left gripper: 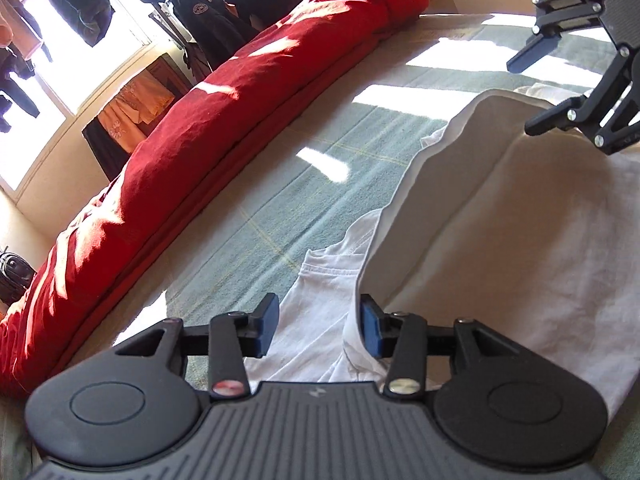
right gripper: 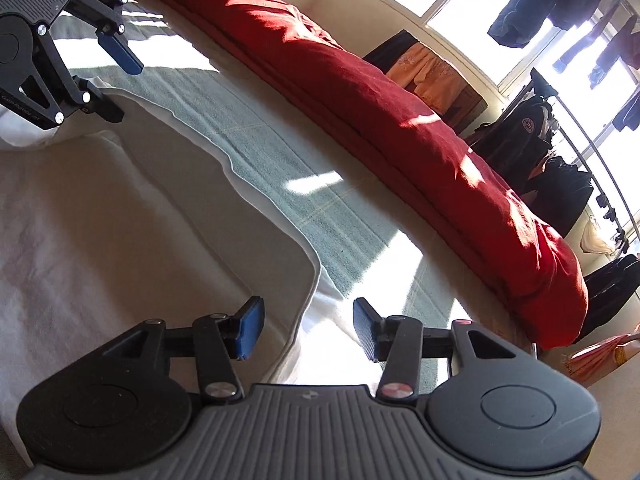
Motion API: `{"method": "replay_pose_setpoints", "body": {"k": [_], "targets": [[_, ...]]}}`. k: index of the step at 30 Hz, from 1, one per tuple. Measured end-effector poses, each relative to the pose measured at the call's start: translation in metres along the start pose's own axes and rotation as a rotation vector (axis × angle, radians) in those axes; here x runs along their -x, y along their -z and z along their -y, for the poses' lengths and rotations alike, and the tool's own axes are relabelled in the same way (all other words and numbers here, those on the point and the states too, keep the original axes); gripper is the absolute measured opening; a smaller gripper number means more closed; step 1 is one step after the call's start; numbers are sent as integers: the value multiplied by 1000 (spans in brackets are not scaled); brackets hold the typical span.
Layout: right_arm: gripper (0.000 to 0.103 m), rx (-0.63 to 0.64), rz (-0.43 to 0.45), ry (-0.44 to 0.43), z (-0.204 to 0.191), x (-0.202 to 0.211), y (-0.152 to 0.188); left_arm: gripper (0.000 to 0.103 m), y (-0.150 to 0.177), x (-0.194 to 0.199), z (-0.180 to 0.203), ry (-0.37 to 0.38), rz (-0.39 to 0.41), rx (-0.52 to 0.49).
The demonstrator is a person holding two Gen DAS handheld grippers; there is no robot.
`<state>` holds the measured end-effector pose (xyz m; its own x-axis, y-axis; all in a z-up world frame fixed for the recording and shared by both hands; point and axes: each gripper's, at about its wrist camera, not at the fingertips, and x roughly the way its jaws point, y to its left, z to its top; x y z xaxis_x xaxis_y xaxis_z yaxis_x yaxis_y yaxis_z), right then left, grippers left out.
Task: Fold clothes
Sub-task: 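Lower the hem onto the collar end and open both tools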
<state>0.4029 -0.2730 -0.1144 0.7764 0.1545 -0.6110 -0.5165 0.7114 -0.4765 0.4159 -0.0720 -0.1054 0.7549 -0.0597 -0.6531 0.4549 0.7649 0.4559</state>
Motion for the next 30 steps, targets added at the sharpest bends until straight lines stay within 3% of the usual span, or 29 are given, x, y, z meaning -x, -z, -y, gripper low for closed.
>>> {"method": "replay_pose_setpoints", "body": {"k": [9,14,18,24,30], "targets": [[64,-164,35,-34,43,61,14,58,8,52,-19,-42,24,9],[65,-147,-6,-56,41,71,35,66,32,71,-4,8,11,-63],[65,-110,-47,-90,28,63,47,66,53,67,18,32,-34,-148],[65,-55,-108,-141,8,52,65,66,64,43,30,37,-82,-182],[65,-41,-105,-35,22,35,61,68,62,26,26,3,-58,-194]]}}
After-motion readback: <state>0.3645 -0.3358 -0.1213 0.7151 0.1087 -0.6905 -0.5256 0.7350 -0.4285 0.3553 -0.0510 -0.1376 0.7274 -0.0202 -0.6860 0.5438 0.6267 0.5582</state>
